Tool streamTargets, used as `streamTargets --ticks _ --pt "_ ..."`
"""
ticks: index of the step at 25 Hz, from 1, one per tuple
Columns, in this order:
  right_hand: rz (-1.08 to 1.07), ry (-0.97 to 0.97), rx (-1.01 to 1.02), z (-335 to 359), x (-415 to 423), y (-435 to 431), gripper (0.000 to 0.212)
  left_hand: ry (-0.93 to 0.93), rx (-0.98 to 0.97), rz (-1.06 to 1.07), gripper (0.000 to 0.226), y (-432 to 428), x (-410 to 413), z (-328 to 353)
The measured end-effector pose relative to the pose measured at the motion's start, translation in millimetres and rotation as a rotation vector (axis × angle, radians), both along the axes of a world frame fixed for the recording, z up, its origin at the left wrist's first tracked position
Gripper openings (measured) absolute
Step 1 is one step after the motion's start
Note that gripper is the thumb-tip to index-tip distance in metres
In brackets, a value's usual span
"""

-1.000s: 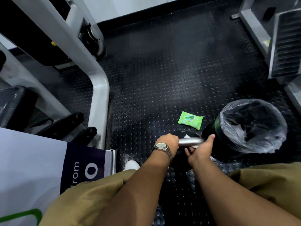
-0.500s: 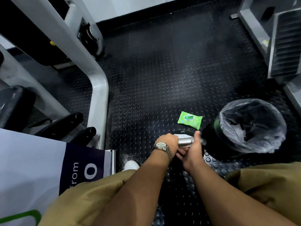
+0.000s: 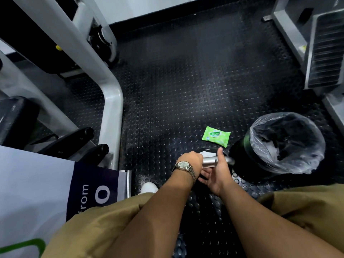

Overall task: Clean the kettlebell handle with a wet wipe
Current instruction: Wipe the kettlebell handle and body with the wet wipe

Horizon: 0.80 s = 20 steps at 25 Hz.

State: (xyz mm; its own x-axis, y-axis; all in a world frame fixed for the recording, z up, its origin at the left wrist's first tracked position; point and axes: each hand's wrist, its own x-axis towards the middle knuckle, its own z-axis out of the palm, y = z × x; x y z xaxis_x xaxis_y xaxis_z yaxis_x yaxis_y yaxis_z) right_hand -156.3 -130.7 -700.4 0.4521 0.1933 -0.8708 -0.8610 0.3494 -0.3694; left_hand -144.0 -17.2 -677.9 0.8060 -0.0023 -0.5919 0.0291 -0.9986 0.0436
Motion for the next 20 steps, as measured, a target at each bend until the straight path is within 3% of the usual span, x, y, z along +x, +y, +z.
streamTargets --ticks 4,8,10,13,15,20 --pt "-0.408 0.097 -0.098 -4.6 9.4 -9.9 0.083 0.019 -0.023 0.015 0.028 0.4 1.1 3.1" --pt "-0.522 0.113 -0.131 -9.3 15.0 -14.7 0.087 0.022 -0.026 0.018 0.029 0.2 0.8 3.5" --pt "-0.447 0.093 -0.103 -7.7 11.7 -9.3 0.086 0.025 -0.02 0.017 0.028 0.4 1.0 3.9" --pt "-0.074 0.004 0.019 -2.2 -1.8 2.2 0.072 0.031 -0.005 0.007 0.027 -2.1 2.6 5.8" --pt "0.069 -0.007 -0.04 -0.5 -6.8 5.2 0.062 0.058 0.014 -0.004 0.027 -3.6 4.3 8.5" --pt "-0.086 -0.028 -0.437 -2.6 2.1 -12.2 0.036 0.061 0.035 -0.024 0.035 -20.8 7.3 9.6"
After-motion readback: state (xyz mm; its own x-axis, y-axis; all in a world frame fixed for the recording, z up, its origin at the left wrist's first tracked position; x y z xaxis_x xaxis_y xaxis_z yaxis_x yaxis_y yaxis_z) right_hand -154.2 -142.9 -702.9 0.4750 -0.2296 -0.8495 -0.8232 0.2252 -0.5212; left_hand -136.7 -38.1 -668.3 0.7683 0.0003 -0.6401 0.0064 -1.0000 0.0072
